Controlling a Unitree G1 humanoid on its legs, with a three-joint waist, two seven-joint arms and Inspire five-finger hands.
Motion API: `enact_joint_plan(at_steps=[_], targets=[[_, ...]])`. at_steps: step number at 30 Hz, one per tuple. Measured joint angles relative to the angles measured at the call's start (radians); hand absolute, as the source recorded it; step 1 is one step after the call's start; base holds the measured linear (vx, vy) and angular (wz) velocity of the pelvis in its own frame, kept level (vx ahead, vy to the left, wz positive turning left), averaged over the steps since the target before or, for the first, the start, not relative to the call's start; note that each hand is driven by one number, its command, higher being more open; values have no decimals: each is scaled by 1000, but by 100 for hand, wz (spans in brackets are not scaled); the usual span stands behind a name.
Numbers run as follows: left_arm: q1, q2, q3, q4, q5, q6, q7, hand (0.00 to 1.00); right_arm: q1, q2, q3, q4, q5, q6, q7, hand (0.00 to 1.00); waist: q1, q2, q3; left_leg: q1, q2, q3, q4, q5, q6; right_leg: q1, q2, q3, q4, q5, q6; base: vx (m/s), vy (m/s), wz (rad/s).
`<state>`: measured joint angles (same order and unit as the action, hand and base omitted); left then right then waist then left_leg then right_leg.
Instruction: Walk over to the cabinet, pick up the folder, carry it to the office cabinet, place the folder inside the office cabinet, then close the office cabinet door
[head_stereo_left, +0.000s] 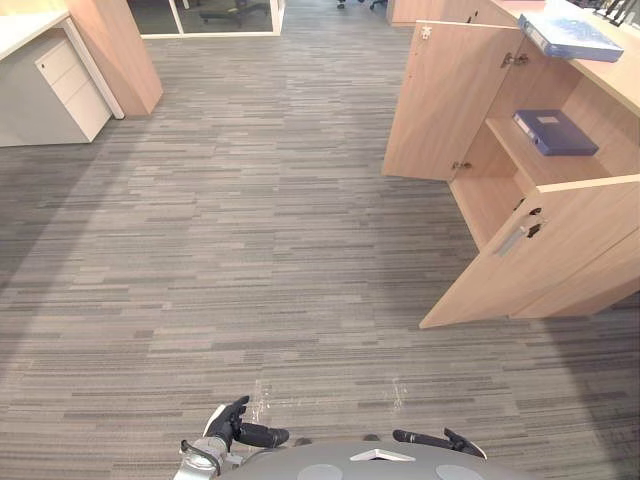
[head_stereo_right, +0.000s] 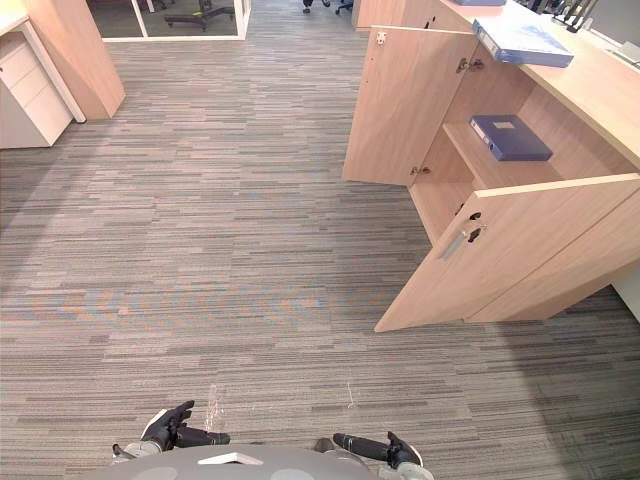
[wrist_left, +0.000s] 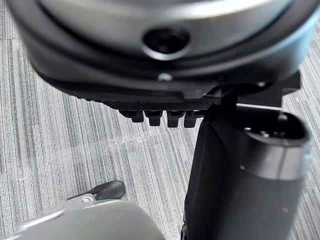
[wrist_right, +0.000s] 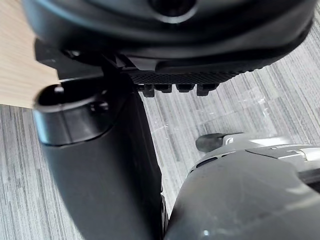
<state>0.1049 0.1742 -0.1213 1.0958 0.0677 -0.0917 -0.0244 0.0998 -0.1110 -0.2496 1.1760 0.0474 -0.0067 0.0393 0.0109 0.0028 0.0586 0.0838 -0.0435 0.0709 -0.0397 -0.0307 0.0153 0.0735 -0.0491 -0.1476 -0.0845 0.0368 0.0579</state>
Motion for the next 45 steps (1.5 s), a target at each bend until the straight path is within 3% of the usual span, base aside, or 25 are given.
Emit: enact_joint_plan(at_steps=[14, 30, 45], targets=[[-1, -4, 50, 34, -27, 9, -15, 100, -19, 6, -18, 10, 0, 1, 19, 100, -15, -8, 6, 32, 3, 88, 2, -24, -2, -2, 4, 85, 0, 8, 3, -17, -3, -19], [20, -27, 172, 34, -65, 31, -27, 100, -36, 8, -56, 39, -1, 15, 19, 100, -14, -16, 8, 34, 4, 95, 10, -27, -5, 0, 5, 93, 0, 12, 0, -30, -21, -1], [23, -29, 197, 34, -44, 31, 10, 100, -36, 11, -10, 36, -1, 16, 18, 100, -14, -30, 8, 31, 20, 104, 17, -32, -12, -3, 20, 99, 0, 12, -1, -28, -22, -1]])
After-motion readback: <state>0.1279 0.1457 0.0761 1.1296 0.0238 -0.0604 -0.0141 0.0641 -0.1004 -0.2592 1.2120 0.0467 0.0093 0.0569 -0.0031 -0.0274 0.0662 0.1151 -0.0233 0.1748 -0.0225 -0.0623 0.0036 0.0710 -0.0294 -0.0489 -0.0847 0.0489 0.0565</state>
